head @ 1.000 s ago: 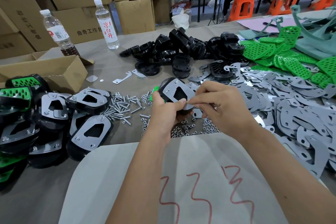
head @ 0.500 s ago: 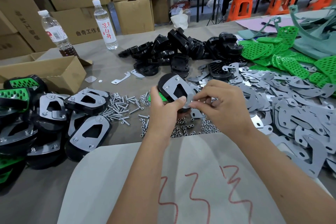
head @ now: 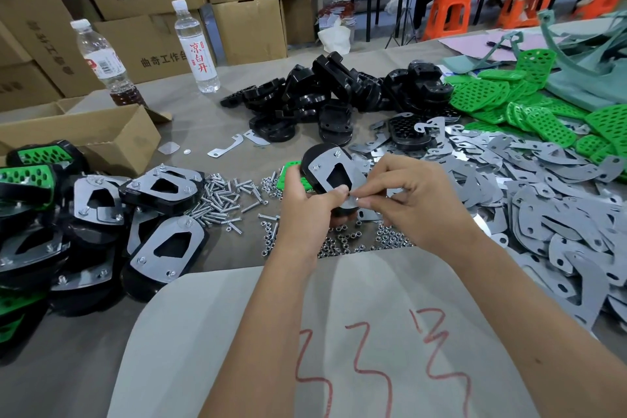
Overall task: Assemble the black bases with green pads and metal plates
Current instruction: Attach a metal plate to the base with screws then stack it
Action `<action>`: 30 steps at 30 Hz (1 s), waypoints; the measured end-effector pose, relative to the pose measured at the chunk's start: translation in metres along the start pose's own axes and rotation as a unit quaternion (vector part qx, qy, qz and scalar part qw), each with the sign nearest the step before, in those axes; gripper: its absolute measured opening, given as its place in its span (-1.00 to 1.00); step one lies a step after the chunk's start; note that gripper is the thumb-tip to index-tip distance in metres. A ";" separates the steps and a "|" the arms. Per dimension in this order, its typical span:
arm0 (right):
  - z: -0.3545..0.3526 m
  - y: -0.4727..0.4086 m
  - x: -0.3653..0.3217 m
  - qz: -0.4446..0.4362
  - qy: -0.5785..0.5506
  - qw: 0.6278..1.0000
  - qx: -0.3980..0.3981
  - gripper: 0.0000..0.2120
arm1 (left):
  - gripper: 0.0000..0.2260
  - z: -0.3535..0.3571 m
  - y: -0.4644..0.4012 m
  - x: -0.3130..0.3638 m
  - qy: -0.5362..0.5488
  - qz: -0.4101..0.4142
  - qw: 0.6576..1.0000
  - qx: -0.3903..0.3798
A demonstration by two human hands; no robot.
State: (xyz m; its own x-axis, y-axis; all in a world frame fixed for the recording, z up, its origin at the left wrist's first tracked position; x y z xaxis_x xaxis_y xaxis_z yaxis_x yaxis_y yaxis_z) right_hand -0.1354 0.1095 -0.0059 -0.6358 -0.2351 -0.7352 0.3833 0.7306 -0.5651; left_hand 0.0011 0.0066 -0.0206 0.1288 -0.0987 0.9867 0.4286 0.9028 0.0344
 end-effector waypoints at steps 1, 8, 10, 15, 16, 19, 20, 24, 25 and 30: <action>0.000 0.000 0.000 0.002 -0.005 1.000 0.004 -0.92 | -0.69 0.000 0.001 0.001 0.002 0.001 1.000 -0.002; 0.006 0.002 -0.001 -0.003 -0.018 0.997 0.077 -0.87 | -0.70 0.002 0.004 0.002 0.030 -0.006 1.000 0.002; 0.006 0.002 -0.002 0.000 -0.018 0.998 0.057 -0.93 | -0.69 0.001 0.003 0.003 0.041 -0.006 0.999 0.004; 0.000 0.000 0.002 0.023 -0.022 0.999 0.006 -0.84 | -0.70 -0.001 0.003 0.004 0.082 -0.042 0.995 -0.041; -0.001 0.000 0.002 0.027 -0.027 0.999 0.008 -0.84 | -0.68 -0.002 0.002 0.004 0.090 -0.049 0.993 -0.052; -0.002 0.001 0.002 0.029 -0.030 0.999 0.032 -0.88 | -0.55 -0.005 0.003 0.007 0.102 -0.055 0.989 -0.094; -0.002 0.001 0.001 0.031 -0.030 0.998 0.043 -0.89 | -0.52 -0.005 0.004 0.007 0.102 -0.054 0.988 -0.102; 0.000 0.001 0.000 0.010 -0.010 0.996 0.086 -0.87 | -0.51 -0.001 0.006 0.008 0.108 -0.050 0.988 -0.099; 0.001 0.001 -0.001 0.000 0.000 0.995 0.095 -0.87 | -0.51 0.000 0.006 0.008 0.110 -0.050 0.988 -0.097; 0.004 0.000 -0.004 -0.025 0.024 0.997 0.062 -0.94 | -0.51 -0.001 0.004 0.008 0.121 -0.048 0.987 -0.092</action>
State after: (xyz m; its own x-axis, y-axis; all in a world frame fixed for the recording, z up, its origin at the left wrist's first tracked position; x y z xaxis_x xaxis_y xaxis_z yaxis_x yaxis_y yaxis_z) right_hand -0.1298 0.1081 -0.0046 -0.6868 -0.2358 -0.6876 0.4288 0.6325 -0.6451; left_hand 0.0052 0.0088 -0.0130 0.2790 -0.2978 0.9129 0.6016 0.7953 0.0755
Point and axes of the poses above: each hand's wrist, its own y-axis away from the middle knuckle, its own z-axis out of the palm, x = y × z, the point moved 1 cm from there along -y, towards the middle knuckle, and after that the axes turned 8 degrees about x, right-handed, at the moved point
